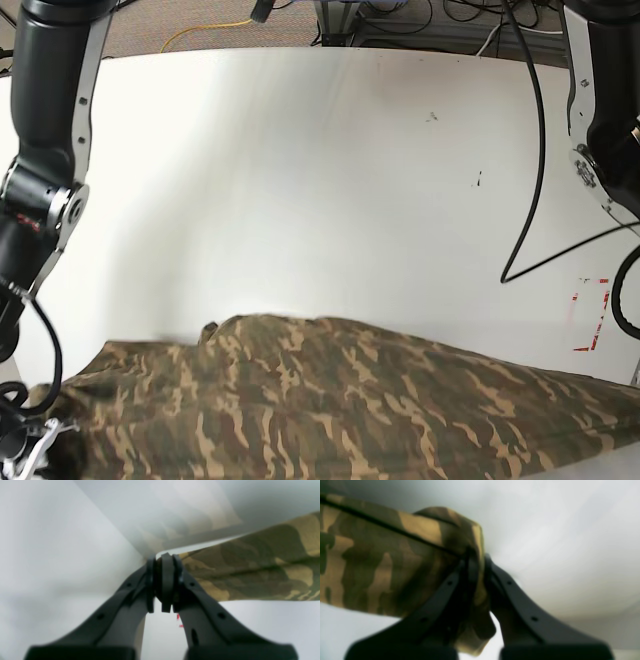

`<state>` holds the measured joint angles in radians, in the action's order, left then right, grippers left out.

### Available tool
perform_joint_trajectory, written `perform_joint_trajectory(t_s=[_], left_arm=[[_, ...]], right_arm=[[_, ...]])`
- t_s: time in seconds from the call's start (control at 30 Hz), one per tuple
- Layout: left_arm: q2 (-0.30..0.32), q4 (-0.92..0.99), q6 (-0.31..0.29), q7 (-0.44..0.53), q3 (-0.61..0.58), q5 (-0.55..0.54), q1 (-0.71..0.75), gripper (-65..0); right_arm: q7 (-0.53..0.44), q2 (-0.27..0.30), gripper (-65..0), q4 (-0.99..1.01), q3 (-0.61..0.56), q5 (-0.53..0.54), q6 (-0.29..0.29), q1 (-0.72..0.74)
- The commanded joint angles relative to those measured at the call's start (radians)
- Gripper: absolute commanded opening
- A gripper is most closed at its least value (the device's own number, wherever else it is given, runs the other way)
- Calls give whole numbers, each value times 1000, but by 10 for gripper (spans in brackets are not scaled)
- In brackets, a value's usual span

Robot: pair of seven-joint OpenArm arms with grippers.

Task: Fold the T-shirt properly

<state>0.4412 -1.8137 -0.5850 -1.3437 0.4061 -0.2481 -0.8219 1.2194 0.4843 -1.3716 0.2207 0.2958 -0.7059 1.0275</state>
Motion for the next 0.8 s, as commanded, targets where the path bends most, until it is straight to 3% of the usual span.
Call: perform_joint_trajectory(t_s=[0.0,0.3,0.63,0.77], left_arm=[[17,-45,-31,-4,43,48,57,-650],[-8,-85,-113,-4,152,48,318,-650],[-54,-122,-113,0,204,48,663,-650],[-94,-125,-113,3,290,48,760,-650]], right_arm=[[4,23,-650,-78,56,-37,8,-86],[4,-69,-650,-282,187,-37,8,-468],[4,-154,-650,-460,230,-37,8,-772],[4,-180,-650,-503,296,-37,8,-881]])
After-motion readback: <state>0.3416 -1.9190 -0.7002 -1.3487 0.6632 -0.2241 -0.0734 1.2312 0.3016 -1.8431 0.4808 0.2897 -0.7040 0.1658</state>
